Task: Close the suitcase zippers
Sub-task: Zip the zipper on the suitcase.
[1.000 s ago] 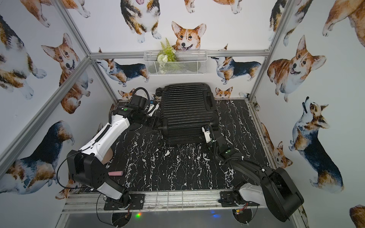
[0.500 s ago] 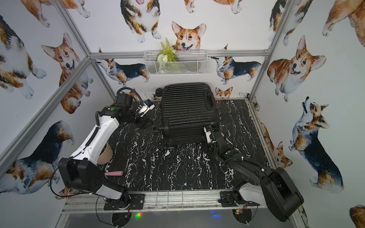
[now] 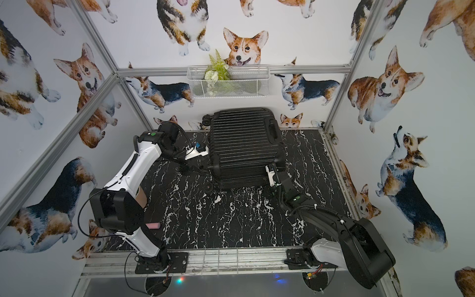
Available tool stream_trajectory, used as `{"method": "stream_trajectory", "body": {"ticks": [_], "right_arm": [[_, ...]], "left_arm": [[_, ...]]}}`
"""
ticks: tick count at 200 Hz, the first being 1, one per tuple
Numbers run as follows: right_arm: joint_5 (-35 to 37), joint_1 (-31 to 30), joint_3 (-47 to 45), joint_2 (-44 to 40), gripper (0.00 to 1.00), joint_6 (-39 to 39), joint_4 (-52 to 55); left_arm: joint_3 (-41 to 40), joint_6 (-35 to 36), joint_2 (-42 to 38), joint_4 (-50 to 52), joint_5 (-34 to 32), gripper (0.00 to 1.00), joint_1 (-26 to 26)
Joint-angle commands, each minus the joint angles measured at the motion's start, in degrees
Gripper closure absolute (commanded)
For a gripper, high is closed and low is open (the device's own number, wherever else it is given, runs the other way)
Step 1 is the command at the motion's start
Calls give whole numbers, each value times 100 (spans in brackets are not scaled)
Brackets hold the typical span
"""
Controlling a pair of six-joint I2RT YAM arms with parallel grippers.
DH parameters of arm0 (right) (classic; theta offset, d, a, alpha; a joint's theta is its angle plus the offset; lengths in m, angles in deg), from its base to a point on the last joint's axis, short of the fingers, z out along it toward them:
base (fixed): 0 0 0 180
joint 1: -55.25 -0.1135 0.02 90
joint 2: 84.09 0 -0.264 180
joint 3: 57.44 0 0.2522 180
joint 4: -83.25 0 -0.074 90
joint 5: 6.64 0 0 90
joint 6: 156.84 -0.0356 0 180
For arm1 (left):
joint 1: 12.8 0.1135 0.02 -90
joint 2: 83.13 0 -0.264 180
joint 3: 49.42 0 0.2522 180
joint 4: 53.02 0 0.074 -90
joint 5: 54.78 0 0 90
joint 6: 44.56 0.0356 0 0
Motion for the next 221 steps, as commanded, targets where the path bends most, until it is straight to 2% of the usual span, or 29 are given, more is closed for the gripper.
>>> {"method": "stream_trajectory", "body": {"ticks": [1,52,72,92,117,123,158,221], "right_arm": [[192,2,21,-15,100,-89,126],[179,0,14,4,100,-81,125],[170,0,14,12,100,-97,115],[164,3,5,4,100,-106,115],[188,4,10,-16,100,-77,111],[192,1,12,-20,100,-63,115],[183,3,13,10,100,-103,21],[-253,137,123,400,100,-197,-287]], "left_arm": [[-53,352,91,68,-334,21,-118],[-426,-7,107,-678,-1033,21,-464],[-457,-55,161,-715,-1204,26,-604],[-466,-243,187,-730,-1360,39,-704],[-515,-578,128,-745,-1360,70,-770],[-557,-648,94,-762,-1422,74,-797],[-985,-1367,-373,-1066,-1717,74,-1010],[-2061,-3687,-1546,-2187,-1822,74,-1588]]}}
